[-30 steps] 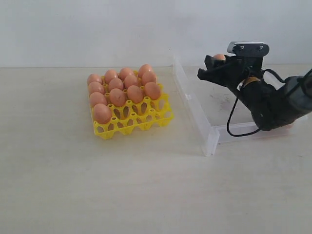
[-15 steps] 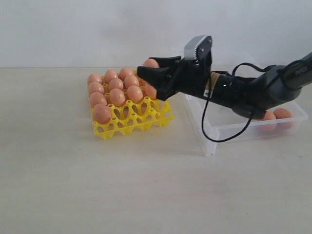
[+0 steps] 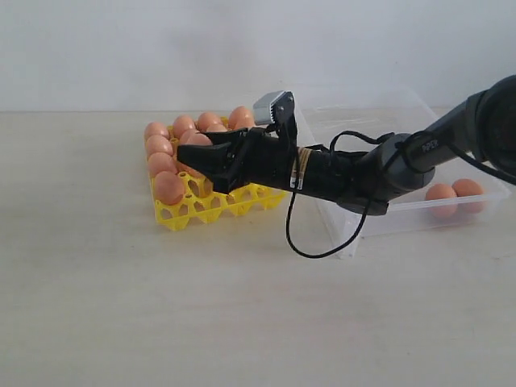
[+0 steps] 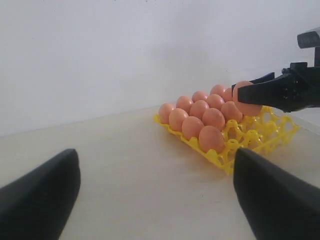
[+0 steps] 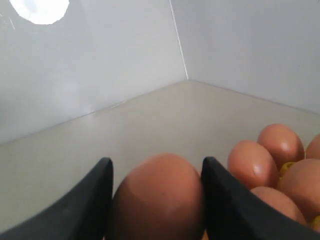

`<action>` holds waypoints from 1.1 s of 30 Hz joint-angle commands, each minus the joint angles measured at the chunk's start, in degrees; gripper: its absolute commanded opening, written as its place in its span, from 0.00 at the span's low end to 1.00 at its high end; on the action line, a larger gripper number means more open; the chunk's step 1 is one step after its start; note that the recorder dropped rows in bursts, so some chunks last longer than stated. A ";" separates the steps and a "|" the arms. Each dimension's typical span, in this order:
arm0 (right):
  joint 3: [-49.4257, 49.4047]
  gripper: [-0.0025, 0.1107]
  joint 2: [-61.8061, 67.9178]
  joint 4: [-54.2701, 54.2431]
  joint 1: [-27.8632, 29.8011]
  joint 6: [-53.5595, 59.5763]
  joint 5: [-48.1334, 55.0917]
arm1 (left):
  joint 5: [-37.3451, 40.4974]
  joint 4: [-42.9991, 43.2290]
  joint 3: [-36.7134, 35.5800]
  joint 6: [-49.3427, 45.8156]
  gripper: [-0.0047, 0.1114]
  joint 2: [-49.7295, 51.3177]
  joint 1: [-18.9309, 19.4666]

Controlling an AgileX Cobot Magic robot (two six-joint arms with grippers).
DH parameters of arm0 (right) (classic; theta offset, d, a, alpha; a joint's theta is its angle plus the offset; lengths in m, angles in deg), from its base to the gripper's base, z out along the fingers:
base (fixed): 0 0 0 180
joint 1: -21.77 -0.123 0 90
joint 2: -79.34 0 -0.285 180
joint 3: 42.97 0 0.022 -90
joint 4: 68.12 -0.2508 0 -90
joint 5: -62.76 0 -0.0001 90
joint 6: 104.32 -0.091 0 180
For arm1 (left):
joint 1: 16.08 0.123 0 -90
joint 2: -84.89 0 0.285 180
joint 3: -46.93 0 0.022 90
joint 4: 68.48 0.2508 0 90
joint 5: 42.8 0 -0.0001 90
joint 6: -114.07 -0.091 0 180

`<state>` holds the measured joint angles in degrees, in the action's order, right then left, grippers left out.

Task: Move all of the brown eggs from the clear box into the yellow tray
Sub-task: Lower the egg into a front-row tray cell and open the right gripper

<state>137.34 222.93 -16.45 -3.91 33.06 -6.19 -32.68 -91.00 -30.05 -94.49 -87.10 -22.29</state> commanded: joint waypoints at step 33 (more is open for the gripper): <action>3.64 0.02 3.69 -7.75 -3.59 6.48 17.35 | -0.03 -0.38 -0.23 0.45 0.71 -0.22 -0.37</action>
<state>140.46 226.27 -24.22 -6.95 39.25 10.91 -32.68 -91.00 -30.05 -94.49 -87.10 -22.29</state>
